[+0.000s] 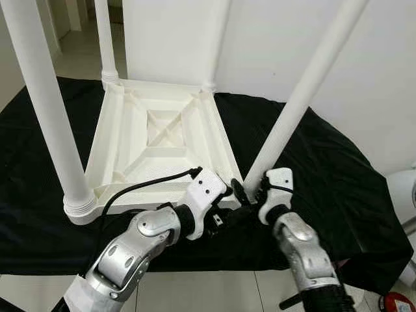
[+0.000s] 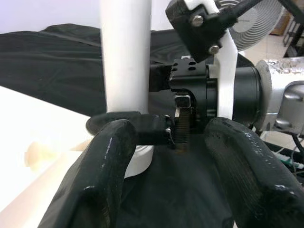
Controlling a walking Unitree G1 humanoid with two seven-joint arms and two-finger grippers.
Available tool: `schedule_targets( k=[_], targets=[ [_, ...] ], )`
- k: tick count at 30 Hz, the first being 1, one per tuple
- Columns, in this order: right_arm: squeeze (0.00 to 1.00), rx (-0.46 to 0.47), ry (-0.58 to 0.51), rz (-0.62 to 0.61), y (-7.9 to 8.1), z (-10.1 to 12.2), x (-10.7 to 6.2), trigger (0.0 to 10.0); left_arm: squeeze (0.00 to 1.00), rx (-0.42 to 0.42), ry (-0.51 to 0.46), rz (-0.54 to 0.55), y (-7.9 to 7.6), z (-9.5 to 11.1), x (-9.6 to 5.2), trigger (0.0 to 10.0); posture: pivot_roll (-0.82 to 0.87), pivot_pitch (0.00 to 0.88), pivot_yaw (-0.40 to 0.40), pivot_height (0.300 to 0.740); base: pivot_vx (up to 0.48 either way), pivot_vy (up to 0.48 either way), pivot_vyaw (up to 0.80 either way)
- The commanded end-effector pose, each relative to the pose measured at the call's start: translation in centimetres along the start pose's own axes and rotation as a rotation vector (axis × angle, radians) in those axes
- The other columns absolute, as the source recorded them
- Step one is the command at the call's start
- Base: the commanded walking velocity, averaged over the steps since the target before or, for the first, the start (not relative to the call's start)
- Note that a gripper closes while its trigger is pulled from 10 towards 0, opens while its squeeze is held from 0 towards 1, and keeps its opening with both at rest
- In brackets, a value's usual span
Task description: Building children table
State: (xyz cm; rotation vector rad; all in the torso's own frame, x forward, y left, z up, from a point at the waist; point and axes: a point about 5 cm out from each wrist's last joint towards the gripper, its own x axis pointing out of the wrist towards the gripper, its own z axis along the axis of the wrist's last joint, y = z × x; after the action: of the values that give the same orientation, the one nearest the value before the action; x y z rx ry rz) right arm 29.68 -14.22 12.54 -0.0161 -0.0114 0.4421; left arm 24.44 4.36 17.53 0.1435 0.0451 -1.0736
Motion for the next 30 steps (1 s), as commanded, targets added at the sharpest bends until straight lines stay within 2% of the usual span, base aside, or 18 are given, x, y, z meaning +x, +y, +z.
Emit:
schedule_targets(
  k=[1,2,4,6,8,9,18,19,20,21,22,23,24,30],
  targets=[
    [0.00,-0.006,-0.010,0.021,-0.3,0.1,0.0,10.0,0.00,0.007,0.006,-0.032,-0.2,0.0,0.2,10.0,0.01,0.000,-0.132,0.740,0.000,0.000,0.00],
    [0.00,-0.022,-0.014,0.065,-0.5,0.2,0.0,10.0,0.00,0.008,0.006,-0.033,-0.2,0.0,0.2,10.0,0.01,0.000,-0.127,0.740,0.000,0.000,0.00],
    [0.00,-0.022,-0.014,0.065,-0.5,0.2,0.0,10.0,0.00,0.008,0.006,-0.033,-0.2,0.0,0.2,10.0,0.01,0.000,-0.127,0.740,0.000,0.000,0.00],
    [0.00,-0.050,-0.021,0.173,-0.8,0.4,0.5,10.0,0.00,0.010,0.005,-0.035,-0.1,0.1,0.3,10.0,0.01,0.000,-0.120,0.740,0.000,0.000,0.00],
    [0.00,-0.062,-0.021,0.208,-0.9,0.5,0.7,10.0,0.00,0.011,0.004,-0.035,-0.1,0.2,0.3,10.0,0.01,0.000,-0.120,0.740,0.000,0.000,0.00],
    [0.00,-0.082,-0.007,0.251,-1.1,0.5,1.3,10.0,0.00,0.012,0.003,-0.033,0.1,0.2,0.3,10.0,0.02,0.000,-0.118,0.740,0.000,0.000,0.00],
    [0.00,-0.091,0.022,0.300,-1.3,0.3,2.6,10.0,0.00,0.016,0.002,-0.027,0.2,0.3,0.3,10.0,0.02,0.000,-0.120,0.740,0.000,0.000,0.00],
    [0.00,-0.091,0.034,0.312,-1.3,0.1,2.8,8.3,0.00,0.016,0.002,-0.025,0.2,0.4,0.2,10.0,0.03,0.000,-0.124,0.740,0.000,0.000,0.00],
    [0.00,-0.091,0.034,0.312,-1.3,0.1,2.8,8.3,0.00,0.016,0.002,-0.025,0.2,0.4,0.2,10.0,0.03,0.000,-0.124,0.740,0.000,0.000,0.00],
    [0.00,-0.091,0.041,0.321,-1.3,-0.1,2.8,4.9,0.00,0.016,0.001,-0.023,0.2,0.4,0.2,10.0,0.03,0.000,-0.124,0.740,0.000,0.000,0.00],
    [0.00,-0.091,0.041,0.321,-1.3,-0.1,2.8,4.9,0.00,0.016,0.001,-0.023,0.2,0.4,0.2,10.0,0.03,0.000,-0.124,0.740,0.000,0.000,0.00],
    [0.00,-0.083,0.050,0.327,-1.3,-0.3,2.8,1.3,0.00,0.015,0.002,-0.019,0.2,0.4,0.2,10.0,0.03,0.000,-0.124,0.740,0.000,0.000,0.00],
    [0.00,-0.078,0.054,0.336,-1.4,-0.6,2.7,0.0,0.00,0.012,0.001,-0.017,0.2,0.4,0.1,10.0,0.03,0.000,-0.127,0.740,0.000,0.000,0.00],
    [0.00,-0.040,0.055,0.362,-1.6,-1.3,2.2,0.0,0.00,0.007,0.001,-0.020,0.0,0.4,0.1,10.0,0.03,0.000,-0.124,0.740,0.000,0.000,0.00]
  ],
)
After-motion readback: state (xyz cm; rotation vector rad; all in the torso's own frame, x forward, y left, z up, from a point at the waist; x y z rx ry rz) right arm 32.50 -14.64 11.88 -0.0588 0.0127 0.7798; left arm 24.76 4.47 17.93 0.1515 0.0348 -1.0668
